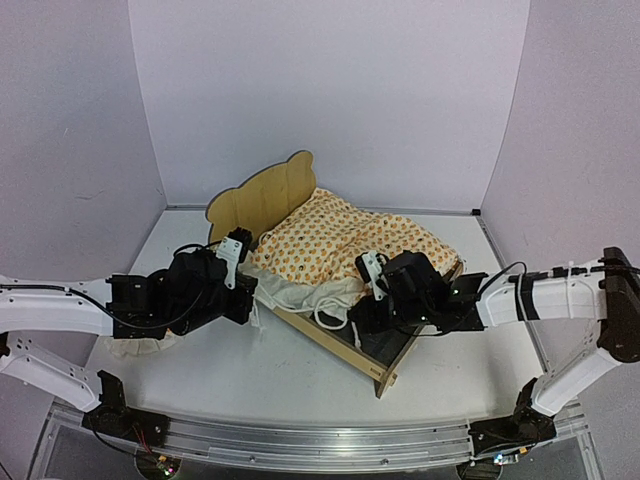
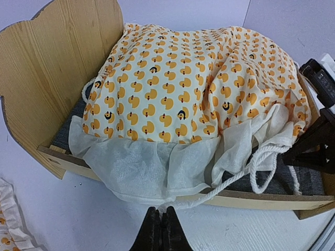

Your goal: Set up the pet bed

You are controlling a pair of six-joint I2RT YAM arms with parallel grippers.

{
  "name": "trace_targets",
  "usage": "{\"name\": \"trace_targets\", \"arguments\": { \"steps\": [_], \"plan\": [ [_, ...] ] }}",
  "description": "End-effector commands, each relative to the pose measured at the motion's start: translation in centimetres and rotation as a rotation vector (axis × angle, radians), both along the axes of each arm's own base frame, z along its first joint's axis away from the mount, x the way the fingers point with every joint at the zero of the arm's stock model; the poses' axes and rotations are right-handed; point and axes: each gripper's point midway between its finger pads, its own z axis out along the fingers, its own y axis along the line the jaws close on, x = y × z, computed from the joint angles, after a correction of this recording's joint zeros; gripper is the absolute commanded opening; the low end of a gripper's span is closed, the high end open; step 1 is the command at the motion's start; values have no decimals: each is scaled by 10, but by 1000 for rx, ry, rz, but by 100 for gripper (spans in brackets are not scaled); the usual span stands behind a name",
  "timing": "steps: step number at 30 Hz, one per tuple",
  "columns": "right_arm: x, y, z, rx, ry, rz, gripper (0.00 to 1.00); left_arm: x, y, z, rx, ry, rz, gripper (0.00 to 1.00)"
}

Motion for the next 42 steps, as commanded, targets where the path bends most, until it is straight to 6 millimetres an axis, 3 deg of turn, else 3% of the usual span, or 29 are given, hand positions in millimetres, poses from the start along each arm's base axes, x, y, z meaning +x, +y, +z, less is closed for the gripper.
{"name": "trace_targets", "arguments": {
  "steps": [1,7,15,18,23,26,29,30,34,39,42],
  "plan": [
    [-4,9,12,69,-90,-16,0,2,-4,8,-61,-8,3,0],
    [-30,-4,-16,-24,-80,6,0,2,-4,1,-56,6,6,0],
    [-49,-23,-17,-219,90,-14,0,-4,-5,-25,-48,73,-8,0],
    [-64,-26,-12,-226,178,29,24,-10,0,-40,-49,109,-6,2],
    [-90,-43,9,-307,306,218,61,-14,2,-45,-74,123,-11,2],
    [-110,-46,15,-370,383,402,60,-15,-2,-49,-61,130,-29,2],
    [-117,-33,20,-358,400,509,51,-16,-4,-54,-46,139,-40,3],
    [-114,-29,20,-360,386,528,47,-16,-3,-55,-47,145,-38,3],
    [-101,-22,9,-412,359,535,46,-20,-3,-60,-67,169,-44,6],
    [-99,-22,-13,-456,347,538,52,-28,-3,-64,-94,198,-74,11],
    [-94,-18,-23,-470,335,524,44,-31,-2,-69,-98,208,-84,16]
  ]
}}
